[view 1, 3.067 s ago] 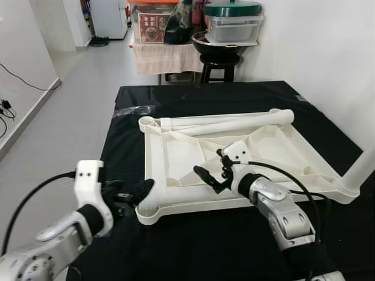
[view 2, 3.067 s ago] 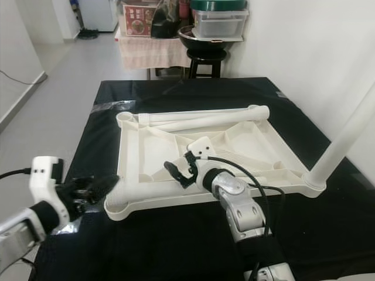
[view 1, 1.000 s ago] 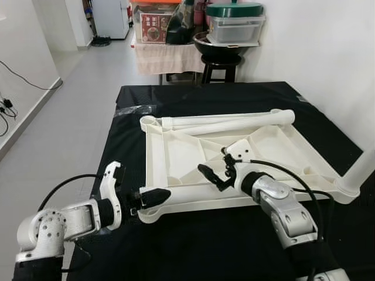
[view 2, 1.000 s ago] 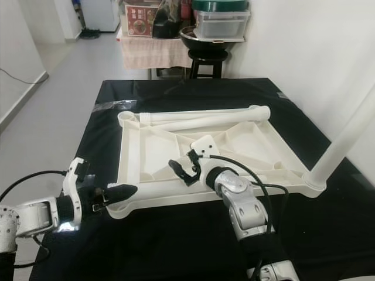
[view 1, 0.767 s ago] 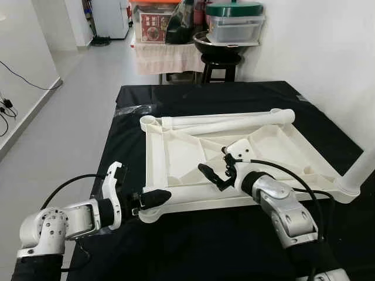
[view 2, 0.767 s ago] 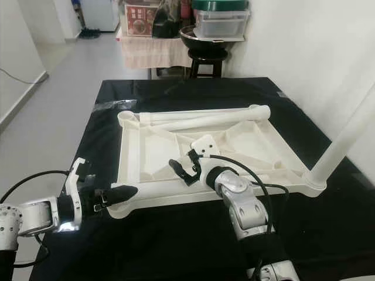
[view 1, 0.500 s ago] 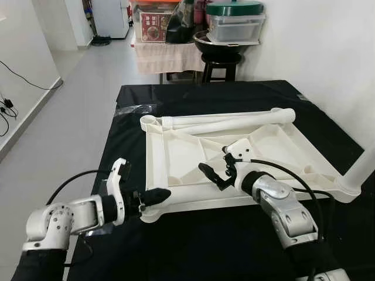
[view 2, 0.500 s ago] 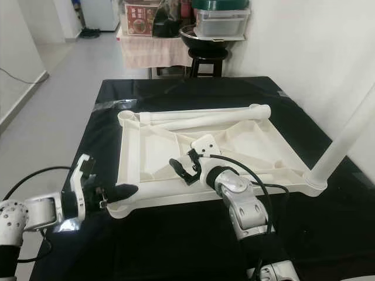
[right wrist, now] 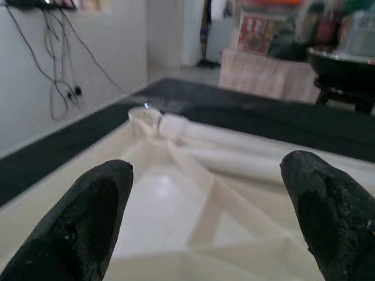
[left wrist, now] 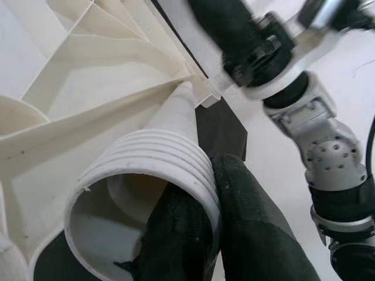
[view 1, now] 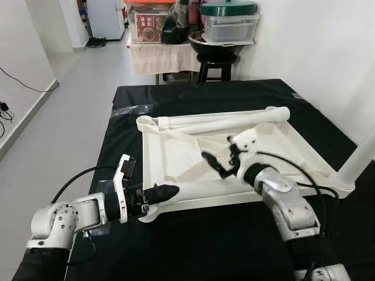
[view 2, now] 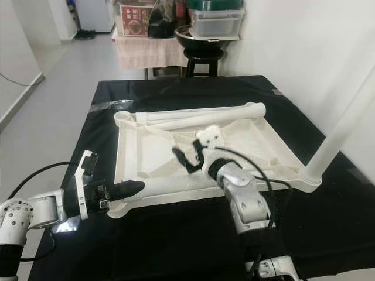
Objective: Building children table
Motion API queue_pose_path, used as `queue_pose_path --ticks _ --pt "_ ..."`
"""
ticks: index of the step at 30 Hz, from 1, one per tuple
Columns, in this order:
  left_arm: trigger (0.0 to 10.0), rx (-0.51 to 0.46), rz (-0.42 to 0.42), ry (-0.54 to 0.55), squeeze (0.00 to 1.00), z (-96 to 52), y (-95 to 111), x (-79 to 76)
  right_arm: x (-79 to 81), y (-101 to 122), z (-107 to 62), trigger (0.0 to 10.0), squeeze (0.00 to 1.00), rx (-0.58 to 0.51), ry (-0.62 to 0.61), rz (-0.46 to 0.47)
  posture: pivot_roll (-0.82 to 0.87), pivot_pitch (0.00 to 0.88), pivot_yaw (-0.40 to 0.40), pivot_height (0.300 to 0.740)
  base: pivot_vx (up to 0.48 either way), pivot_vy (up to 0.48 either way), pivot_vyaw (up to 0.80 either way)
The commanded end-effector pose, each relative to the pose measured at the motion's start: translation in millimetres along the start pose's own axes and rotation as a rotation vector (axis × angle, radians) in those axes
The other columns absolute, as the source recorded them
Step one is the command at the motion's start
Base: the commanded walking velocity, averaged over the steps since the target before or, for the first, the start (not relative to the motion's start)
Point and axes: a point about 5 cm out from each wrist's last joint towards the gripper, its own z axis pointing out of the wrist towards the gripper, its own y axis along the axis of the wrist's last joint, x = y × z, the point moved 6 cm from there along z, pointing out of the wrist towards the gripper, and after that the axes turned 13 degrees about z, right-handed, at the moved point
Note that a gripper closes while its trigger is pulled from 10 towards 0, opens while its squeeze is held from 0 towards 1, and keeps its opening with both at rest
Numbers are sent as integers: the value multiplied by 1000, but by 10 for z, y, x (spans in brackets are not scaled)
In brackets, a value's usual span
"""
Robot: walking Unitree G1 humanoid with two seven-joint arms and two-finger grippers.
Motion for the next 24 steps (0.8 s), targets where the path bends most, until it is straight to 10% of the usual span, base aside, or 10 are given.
queue_pose_path --ticks 1,16,24 --pt "0 -5 49 120 0 -124 40 178 22 70 6 10000 0 -30 13 10 -131 0 -3 740 0 0 0" --pt "0 -514 341 126 0 -680 1137 -231 297 1077 -265 10000 0 -497 371 610 -94 0 -8 740 0 0 0" --pt "0 -688 372 108 0 -716 1340 -329 438 954 -347 10000 0 -439 474 642 -98 0 -3 740 0 0 0"
